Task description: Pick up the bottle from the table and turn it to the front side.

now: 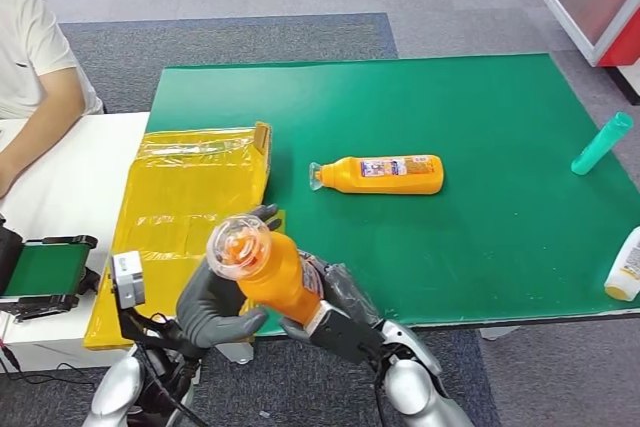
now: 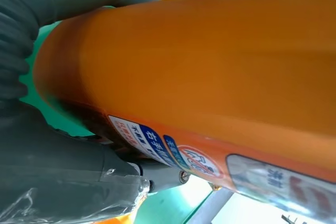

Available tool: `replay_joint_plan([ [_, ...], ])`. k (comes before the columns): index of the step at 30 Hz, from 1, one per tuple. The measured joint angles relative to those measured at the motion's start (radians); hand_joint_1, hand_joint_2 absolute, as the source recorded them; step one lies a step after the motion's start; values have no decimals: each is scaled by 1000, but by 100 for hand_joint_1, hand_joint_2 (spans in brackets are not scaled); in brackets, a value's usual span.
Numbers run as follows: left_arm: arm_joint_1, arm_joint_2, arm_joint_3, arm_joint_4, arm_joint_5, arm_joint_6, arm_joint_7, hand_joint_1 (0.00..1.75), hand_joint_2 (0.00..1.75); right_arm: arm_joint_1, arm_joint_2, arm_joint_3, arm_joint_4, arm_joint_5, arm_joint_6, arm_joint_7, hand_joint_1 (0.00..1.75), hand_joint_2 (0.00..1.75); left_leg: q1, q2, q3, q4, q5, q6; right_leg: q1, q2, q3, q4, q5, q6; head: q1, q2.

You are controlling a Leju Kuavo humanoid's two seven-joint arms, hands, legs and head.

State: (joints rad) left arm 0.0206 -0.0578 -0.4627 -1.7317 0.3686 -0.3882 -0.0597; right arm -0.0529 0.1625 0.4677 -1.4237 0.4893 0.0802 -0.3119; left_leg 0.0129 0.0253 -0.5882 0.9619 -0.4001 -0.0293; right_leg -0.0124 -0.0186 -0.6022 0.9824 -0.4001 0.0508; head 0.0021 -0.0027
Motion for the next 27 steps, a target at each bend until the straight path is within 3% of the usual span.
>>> replay_joint_plan([
  [5,-53,18,-48,-6,-262,58,-5,0,175,-16,-3,5,-8,65,-45,-11,175,175,0,0,0,0,0,0,0,0,0,0,0,0,0,0],
  [16,-105,23,-73,-30,-409,83,26,0,175,-35,-6,-4,-65,109,-47,16,175,175,0,0,0,0,1,0,0,0,0,0,0,0,0,0],
  [17,-105,23,-73,-31,-410,82,25,11,175,-35,-6,-4,-68,112,-48,16,175,175,0,0,0,0,0,0,0,0,0,0,0,0,0,0],
  [20,-108,22,-75,-35,-411,80,25,141,175,-35,-7,-6,-80,117,-50,18,175,175,0,0,0,0,0,0,0,0,0,0,0,0,0,0],
  [21,-108,21,-75,-36,-410,79,25,175,175,-36,-7,-7,-84,117,-50,18,175,175,0,0,0,0,0,0,0,0,0,0,0,0,0,0],
  [27,-106,25,-75,-37,-410,70,11,175,175,-36,-8,-8,-86,121,-54,16,175,175,0,0,0,0,1,0,0,0,0,0,0,0,0,0],
])
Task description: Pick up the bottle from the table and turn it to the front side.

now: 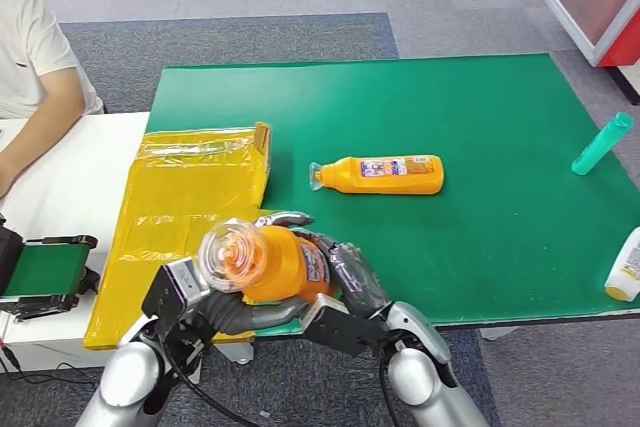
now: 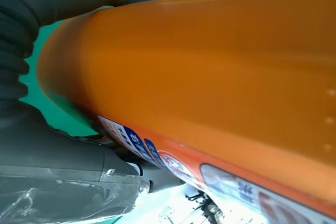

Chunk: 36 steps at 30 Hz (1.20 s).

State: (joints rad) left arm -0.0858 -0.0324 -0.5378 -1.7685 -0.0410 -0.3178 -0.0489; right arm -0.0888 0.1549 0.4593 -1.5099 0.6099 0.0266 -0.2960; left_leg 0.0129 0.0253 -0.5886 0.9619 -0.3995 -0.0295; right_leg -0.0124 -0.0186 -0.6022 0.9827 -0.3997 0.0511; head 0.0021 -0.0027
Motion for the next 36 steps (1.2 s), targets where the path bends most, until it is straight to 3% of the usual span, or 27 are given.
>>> replay_joint_plan([
  [8,1,0,5,-2,0,3,-8,175,175,1,0,1,0,6,-2,-2,171,175,0,0,0,0,0,0,0,0,0,0,0,0,0,0],
  [12,9,-3,8,-5,-44,32,-22,175,175,1,0,1,0,-20,0,21,0,175,0,0,0,0,0,0,0,0,0,0,0,0,0,0],
  [17,22,-21,8,-41,-434,132,-42,175,175,5,3,-47,-28,-82,12,90,0,175,0,0,0,0,0,0,0,0,-1,0,0,0,0,0],
  [24,42,-43,13,-83,-594,167,-33,175,175,33,9,-106,-86,-126,25,116,0,175,0,0,0,0,0,0,0,0,-1,0,0,0,0,0],
  [28,69,-57,48,-125,-953,262,-25,175,175,101,17,-190,-152,-129,28,123,0,175,0,0,-1,0,0,0,0,0,-1,0,0,0,0,0],
  [36,92,-74,125,-190,-1463,355,56,175,175,175,54,-316,-272,-107,30,133,0,175,0,0,-1,0,-1,0,0,0,-1,0,0,0,0,0],
])
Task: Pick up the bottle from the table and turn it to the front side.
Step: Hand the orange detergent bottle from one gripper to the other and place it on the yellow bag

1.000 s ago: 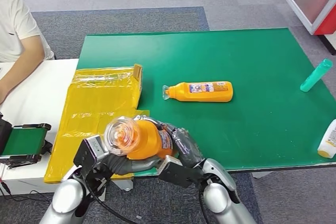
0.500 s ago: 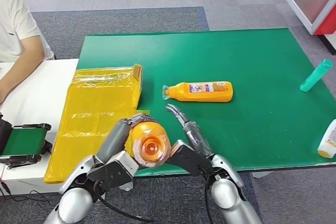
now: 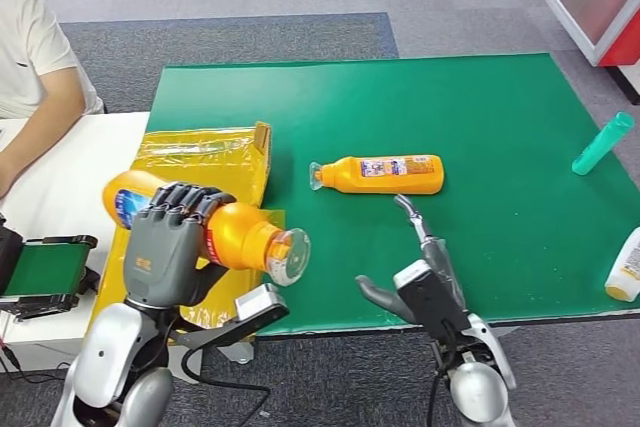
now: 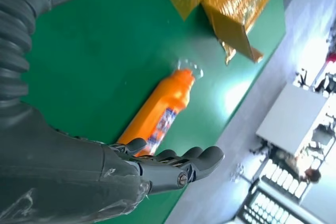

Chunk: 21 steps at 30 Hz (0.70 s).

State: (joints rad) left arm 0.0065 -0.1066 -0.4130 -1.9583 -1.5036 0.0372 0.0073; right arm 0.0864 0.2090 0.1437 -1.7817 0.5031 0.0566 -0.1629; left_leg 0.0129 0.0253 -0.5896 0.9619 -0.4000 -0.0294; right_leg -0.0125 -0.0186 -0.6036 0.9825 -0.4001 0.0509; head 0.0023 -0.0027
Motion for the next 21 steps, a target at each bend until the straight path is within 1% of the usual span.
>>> replay_joint_plan([
  [3,0,14,34,-1,-47,-3,76,175,175,20,11,-31,-58,7,3,-21,0,175,0,0,0,0,0,0,0,0,0,0,0,0,0,0],
  [6,-9,46,66,12,-48,-14,150,175,175,40,20,-50,-130,-19,30,-55,0,175,0,0,0,0,0,0,0,0,-1,0,0,0,0,0],
  [9,-33,114,79,55,-48,-38,240,175,175,50,22,-53,-201,-147,129,-103,0,175,0,0,0,0,1,-1,0,1,-1,0,0,0,0,0],
  [11,-49,159,79,91,-48,-56,273,175,175,56,22,-49,-241,-185,170,-136,0,175,0,0,0,0,1,-1,0,1,-1,0,0,0,0,0],
  [13,-63,186,82,124,-48,-82,268,175,175,57,20,-40,-277,-184,185,-162,0,175,0,0,0,0,1,-1,0,0,-1,0,0,0,0,0],
  [15,-76,202,86,155,-48,-102,255,175,175,57,19,-25,-306,-185,196,-180,0,175,0,0,0,0,1,-1,0,1,-1,0,0,0,0,0],
  [21,-139,223,129,257,-48,-153,195,175,175,56,4,5,-361,-198,200,-207,0,175,0,0,0,0,1,0,0,1,-1,0,1,0,0,0],
])
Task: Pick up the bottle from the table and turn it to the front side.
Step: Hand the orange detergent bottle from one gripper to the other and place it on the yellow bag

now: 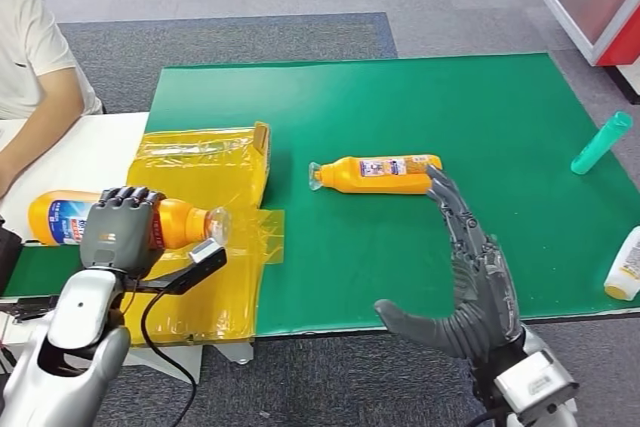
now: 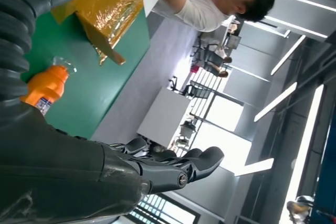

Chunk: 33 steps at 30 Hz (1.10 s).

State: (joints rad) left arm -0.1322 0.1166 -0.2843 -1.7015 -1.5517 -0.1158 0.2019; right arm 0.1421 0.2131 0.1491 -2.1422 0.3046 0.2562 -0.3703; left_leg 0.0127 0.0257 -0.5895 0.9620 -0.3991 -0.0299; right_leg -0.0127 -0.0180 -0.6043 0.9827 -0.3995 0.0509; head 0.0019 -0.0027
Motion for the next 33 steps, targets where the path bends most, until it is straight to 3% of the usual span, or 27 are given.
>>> replay_joint_plan([
  [5,-62,-2,29,95,0,-1,-45,175,175,0,-9,1,-15,-15,6,-1,0,175,0,0,0,0,0,0,0,0,0,0,0,0,0,0],
  [11,-128,-37,30,179,0,-29,-58,175,175,-2,-12,3,-16,-18,17,-1,0,175,0,0,0,0,0,0,0,0,0,0,0,0,0,0],
  [23,-218,-162,34,350,0,-94,-109,175,175,-16,-18,19,-15,-29,29,-10,0,175,0,0,0,0,0,0,0,0,0,0,0,0,0,0],
  [33,-233,-245,65,495,3,-115,-139,175,175,-22,-25,27,-7,-35,29,-20,0,175,0,0,0,0,0,0,0,0,0,0,0,0,0,0],
])
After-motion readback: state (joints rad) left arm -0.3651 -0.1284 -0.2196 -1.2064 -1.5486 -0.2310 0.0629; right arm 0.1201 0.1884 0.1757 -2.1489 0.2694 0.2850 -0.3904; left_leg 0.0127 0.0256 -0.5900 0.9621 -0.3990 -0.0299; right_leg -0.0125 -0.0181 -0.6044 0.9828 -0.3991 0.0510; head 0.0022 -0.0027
